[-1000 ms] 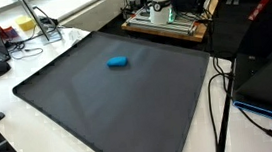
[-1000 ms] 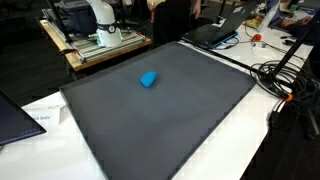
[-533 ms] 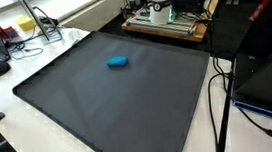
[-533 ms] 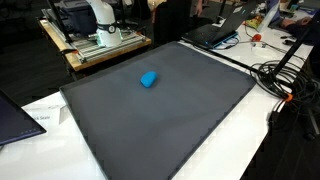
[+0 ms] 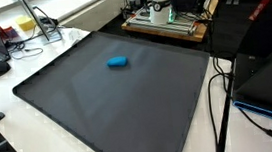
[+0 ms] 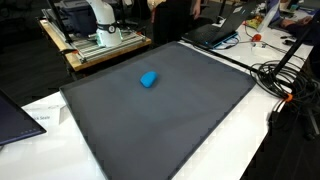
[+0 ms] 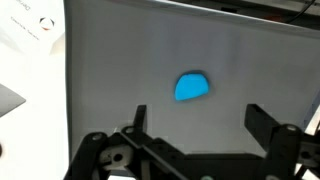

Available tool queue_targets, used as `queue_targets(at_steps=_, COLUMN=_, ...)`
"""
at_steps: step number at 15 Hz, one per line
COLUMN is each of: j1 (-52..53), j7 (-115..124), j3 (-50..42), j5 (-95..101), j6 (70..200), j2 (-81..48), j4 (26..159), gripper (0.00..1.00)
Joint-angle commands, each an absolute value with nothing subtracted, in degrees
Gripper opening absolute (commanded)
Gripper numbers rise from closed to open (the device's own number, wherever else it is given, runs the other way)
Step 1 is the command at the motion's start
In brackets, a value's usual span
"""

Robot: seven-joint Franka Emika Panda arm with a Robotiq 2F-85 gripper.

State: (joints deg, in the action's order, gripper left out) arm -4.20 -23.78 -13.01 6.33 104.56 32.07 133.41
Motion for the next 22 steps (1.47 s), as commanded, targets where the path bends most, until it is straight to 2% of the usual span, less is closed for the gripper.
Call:
queue_targets(at_steps=1, j1=-0.22, j7=-25.85, j3=-10.68, j5=2.81, j6=105.31, j2=34.85, j4=134.79, gripper=1.0)
queue_targets(at_steps=11, j1=15.31, j7=-31.06, j3=-1.02, j5=-6.75, j6=104.12, j2=36.74, j4=136.01, gripper=1.0)
queue_targets(at_steps=12, j1=13.16, j7=-28.85, j3=-1.85, j5=-5.1, j6=104.45, j2=34.76, j4=134.21, gripper=1.0)
queue_targets(at_steps=22, j1=15.16, j7=-29.77, j3=-0.43, j5=-5.37, j6=104.35, j2=34.98, j4=134.79, gripper=1.0)
